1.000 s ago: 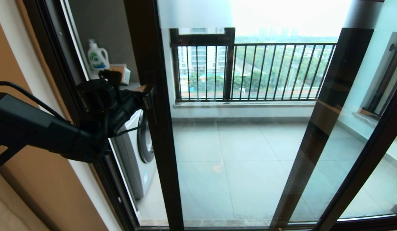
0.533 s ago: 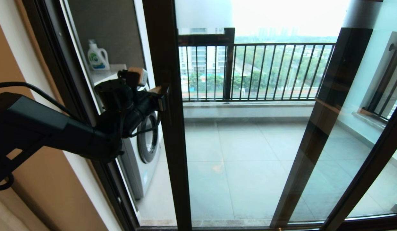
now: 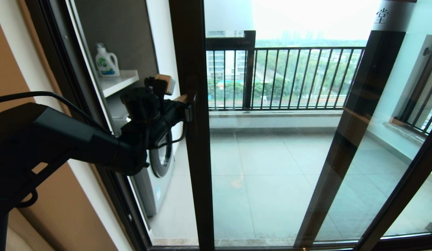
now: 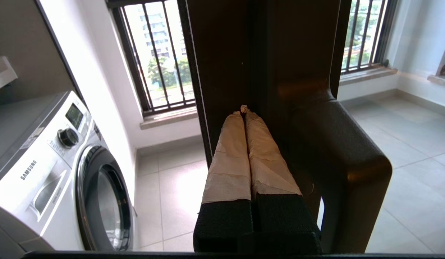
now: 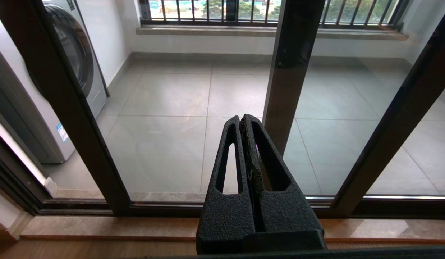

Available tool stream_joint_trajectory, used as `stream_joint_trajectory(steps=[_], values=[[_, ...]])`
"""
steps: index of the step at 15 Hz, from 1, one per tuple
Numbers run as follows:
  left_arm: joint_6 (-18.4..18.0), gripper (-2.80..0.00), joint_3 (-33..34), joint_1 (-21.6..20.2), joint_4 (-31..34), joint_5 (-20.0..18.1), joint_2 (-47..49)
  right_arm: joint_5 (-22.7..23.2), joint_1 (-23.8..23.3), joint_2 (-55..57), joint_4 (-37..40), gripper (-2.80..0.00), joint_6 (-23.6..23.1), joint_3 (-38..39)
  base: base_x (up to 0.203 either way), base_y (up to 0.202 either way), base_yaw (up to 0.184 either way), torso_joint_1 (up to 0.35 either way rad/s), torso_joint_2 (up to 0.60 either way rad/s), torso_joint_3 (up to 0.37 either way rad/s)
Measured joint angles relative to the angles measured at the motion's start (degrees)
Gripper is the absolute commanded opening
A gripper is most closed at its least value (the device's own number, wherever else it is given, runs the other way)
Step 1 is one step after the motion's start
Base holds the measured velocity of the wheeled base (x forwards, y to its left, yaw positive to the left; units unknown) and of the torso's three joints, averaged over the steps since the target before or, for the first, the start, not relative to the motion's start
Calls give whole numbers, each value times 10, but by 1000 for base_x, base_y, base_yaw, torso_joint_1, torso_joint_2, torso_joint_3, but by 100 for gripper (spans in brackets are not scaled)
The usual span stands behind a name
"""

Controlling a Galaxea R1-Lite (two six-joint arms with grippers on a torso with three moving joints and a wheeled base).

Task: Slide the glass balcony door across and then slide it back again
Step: Open the slid door

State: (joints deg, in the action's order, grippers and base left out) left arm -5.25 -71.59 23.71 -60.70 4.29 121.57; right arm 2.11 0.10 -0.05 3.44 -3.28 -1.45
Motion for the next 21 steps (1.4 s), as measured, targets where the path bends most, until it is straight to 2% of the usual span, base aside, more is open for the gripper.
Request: stream_joint_trajectory(steps=[4,16,21], values=[[-1,-280,-35,22,33,12,8,0,0,0,0,-280,0,0,0,0,0,0,0,0],[-1,-280,-73,71,41,13,34,0,0,0,0,-280,0,0,0,0,0,0,0,0],[-2,-280,-96,93,52,26,49,0,0,0,0,-280,0,0,0,0,0,0,0,0]])
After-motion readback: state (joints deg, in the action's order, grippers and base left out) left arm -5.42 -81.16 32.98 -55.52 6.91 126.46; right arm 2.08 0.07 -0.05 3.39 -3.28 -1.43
